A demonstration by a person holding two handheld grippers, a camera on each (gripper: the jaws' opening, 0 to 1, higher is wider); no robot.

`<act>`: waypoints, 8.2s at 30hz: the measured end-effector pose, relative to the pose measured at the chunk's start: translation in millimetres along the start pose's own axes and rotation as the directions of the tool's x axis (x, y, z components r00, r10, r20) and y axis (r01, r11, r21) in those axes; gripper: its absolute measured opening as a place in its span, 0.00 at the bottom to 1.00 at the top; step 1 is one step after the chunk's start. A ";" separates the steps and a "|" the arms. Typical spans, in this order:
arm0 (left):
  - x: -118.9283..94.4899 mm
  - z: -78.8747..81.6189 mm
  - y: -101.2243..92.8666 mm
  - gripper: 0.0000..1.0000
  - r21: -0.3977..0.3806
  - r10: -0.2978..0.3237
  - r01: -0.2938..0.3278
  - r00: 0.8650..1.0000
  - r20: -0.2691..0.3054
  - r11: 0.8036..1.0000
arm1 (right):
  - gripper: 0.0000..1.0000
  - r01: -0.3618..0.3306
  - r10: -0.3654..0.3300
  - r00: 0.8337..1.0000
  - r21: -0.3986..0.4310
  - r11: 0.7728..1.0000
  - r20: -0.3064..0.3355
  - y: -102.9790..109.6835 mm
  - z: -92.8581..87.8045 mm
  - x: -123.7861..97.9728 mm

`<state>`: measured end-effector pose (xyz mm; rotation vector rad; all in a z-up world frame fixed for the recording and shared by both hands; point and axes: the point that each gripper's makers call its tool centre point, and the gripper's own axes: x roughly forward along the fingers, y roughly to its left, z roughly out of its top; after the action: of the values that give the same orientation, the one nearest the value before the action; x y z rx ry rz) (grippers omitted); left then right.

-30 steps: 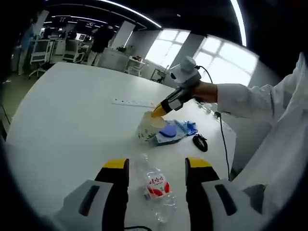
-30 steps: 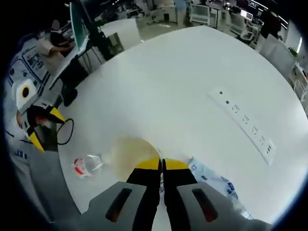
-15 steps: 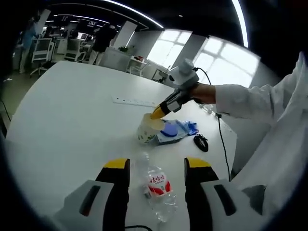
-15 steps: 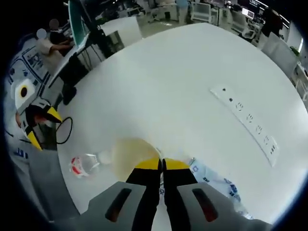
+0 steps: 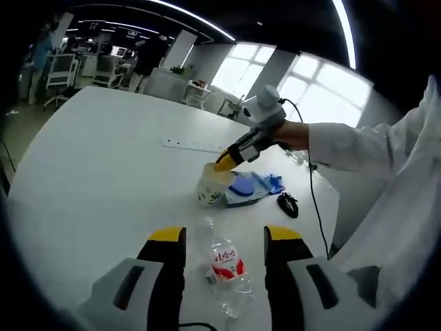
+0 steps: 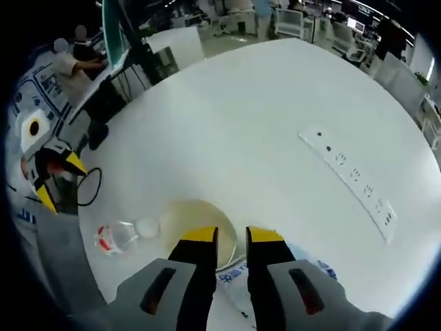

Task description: Arrange the tabletop items into an orderly group along one side of the table until the central work area is clear of visible clutter.

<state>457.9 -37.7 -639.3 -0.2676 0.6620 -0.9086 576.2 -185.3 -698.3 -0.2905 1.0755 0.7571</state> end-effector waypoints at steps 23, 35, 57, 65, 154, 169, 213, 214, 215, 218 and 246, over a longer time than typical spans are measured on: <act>-4.2 7.3 -6.0 0.47 0.012 -0.006 0.006 1.000 0.013 1.000 | 0.49 0.073 -0.077 0.973 0.024 0.997 0.216 1.5 24.7 -40.3; -7.6 15.9 -10.3 0.54 0.031 -0.013 0.012 1.000 0.015 0.999 | 0.53 0.073 -0.090 0.947 0.068 0.995 0.307 15.2 28.1 -69.1; -17.9 29.0 -15.3 0.67 0.064 -0.026 0.026 1.000 0.003 0.998 | 0.57 0.004 -0.090 0.897 0.197 0.980 0.432 44.8 5.7 -105.9; -20.0 27.6 -19.2 0.69 0.068 -0.037 0.038 0.999 -0.014 0.997 | 0.57 -0.024 -0.098 0.890 0.260 0.965 0.445 54.2 -18.4 -110.8; -32.7 -23.6 -1.6 0.69 -0.021 -0.038 0.037 0.997 -0.074 0.999 | 0.35 -0.667 0.233 0.727 0.584 0.463 0.645 121.4 -26.6 49.7; -31.1 -29.4 0.8 0.68 -0.031 -0.040 0.038 0.996 -0.076 0.999 | 0.20 -0.653 0.219 0.742 0.607 0.453 0.634 122.9 -25.2 58.9; 18.0 -98.8 -32.0 0.46 0.073 -0.358 0.382 0.906 -0.225 0.921 | 0.19 -0.467 0.250 0.748 0.219 0.857 0.615 192.3 5.5 -21.8; 17.0 -98.7 -36.8 0.43 0.070 -0.378 0.401 0.899 -0.223 0.913 | 0.19 -0.461 0.248 0.753 0.219 0.860 0.609 193.4 5.8 -22.1; 16.7 -98.3 -39.3 0.43 0.084 -0.388 0.414 0.894 -0.223 0.906 | 0.19 -0.457 0.249 0.755 0.216 0.863 0.606 193.5 5.9 -22.5; 13.6 -96.5 -38.4 0.41 0.100 -0.385 0.413 0.897 -0.217 0.905 | 0.19 -0.441 0.257 0.762 0.184 0.879 0.595 198.6 6.3 -26.1; 25.6 -2.2 -14.3 0.35 0.343 -0.325 0.359 0.933 -0.154 0.868 | 0.18 -0.169 0.221 0.749 -0.143 0.975 0.625 179.2 70.7 -75.9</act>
<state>458.5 -66.6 -644.8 -0.0045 0.5211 -1.3745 482.8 -48.5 -574.1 0.0315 0.4224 0.9955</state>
